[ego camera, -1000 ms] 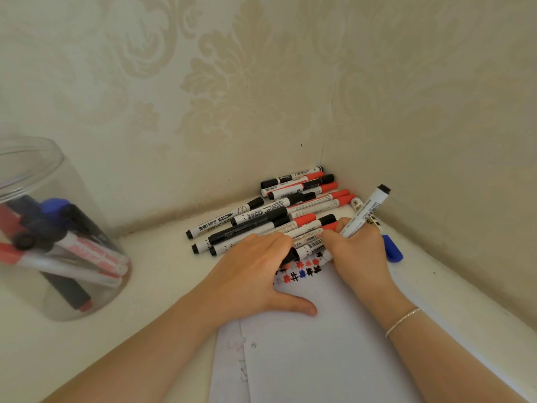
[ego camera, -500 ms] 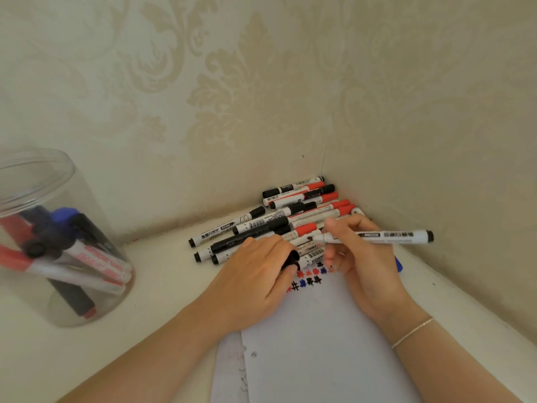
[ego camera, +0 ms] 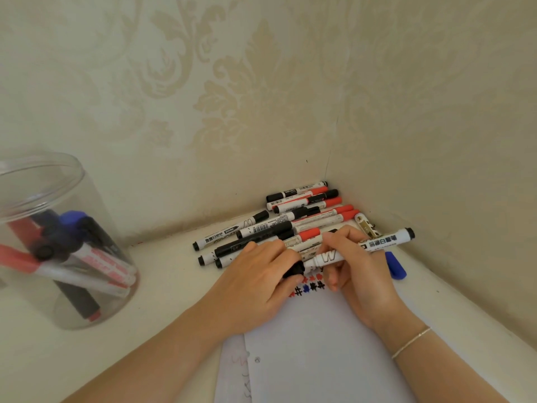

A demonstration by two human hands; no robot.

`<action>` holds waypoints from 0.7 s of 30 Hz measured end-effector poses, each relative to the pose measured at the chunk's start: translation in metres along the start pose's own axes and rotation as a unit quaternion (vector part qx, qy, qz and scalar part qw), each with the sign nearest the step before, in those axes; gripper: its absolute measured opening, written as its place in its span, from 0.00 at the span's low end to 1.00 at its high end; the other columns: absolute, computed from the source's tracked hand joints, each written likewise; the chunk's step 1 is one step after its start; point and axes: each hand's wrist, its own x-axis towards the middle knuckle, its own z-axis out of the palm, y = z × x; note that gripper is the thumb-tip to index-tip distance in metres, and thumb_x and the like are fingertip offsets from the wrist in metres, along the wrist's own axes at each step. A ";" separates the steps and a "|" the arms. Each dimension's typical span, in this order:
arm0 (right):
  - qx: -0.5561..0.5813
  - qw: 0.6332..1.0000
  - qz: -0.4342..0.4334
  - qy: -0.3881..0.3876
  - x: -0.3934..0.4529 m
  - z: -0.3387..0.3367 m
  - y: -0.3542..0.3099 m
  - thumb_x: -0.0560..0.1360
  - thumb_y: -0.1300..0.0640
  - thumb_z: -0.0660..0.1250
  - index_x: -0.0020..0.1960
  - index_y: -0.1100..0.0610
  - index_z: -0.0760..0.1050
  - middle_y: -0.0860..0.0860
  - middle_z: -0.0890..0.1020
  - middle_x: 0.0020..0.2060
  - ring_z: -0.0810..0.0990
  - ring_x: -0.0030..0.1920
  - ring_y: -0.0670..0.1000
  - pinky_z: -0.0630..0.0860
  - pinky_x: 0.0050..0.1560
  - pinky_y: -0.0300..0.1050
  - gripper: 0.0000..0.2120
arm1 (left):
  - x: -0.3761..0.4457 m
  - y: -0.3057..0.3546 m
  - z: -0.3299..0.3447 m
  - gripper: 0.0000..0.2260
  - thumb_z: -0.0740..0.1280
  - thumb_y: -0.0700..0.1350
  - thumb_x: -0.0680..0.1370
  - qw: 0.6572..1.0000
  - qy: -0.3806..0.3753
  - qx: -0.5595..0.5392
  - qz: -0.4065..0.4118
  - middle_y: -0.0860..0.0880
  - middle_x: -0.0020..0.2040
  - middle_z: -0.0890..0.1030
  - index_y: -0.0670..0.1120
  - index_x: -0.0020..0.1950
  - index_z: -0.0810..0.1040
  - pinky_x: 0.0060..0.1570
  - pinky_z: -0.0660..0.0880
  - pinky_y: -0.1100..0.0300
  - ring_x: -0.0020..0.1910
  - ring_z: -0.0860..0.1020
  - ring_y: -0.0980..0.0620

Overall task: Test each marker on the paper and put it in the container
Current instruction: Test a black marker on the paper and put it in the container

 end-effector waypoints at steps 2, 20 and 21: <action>-0.009 1.000 -0.006 -0.009 -0.001 0.000 0.000 0.74 0.64 0.65 0.36 0.65 0.72 0.60 0.78 0.28 0.70 0.20 0.50 0.68 0.21 0.40 0.09 | 0.000 0.000 -0.001 0.11 0.55 0.54 0.80 1.000 -0.003 0.004 0.002 0.56 0.44 0.71 0.51 0.55 0.73 0.41 0.61 0.61 0.42 0.68 0.57; -0.112 0.979 -0.066 0.155 -0.002 0.006 -0.006 0.75 0.59 0.68 0.36 0.62 0.68 0.54 0.76 0.23 0.71 0.18 0.51 0.69 0.20 0.40 0.13 | 0.002 0.012 -0.004 0.18 0.53 0.60 0.79 0.968 0.086 -0.205 -0.113 0.56 0.27 0.73 0.53 0.41 0.76 0.27 0.64 0.67 0.27 0.72 0.55; -0.136 0.978 -0.066 0.144 -0.003 0.009 -0.005 0.75 0.58 0.68 0.36 0.63 0.68 0.54 0.75 0.22 0.71 0.17 0.51 0.68 0.19 0.39 0.14 | 0.002 0.012 -0.005 0.20 0.53 0.63 0.79 0.962 0.100 -0.212 -0.140 0.55 0.26 0.73 0.53 0.39 0.77 0.27 0.65 0.67 0.27 0.73 0.56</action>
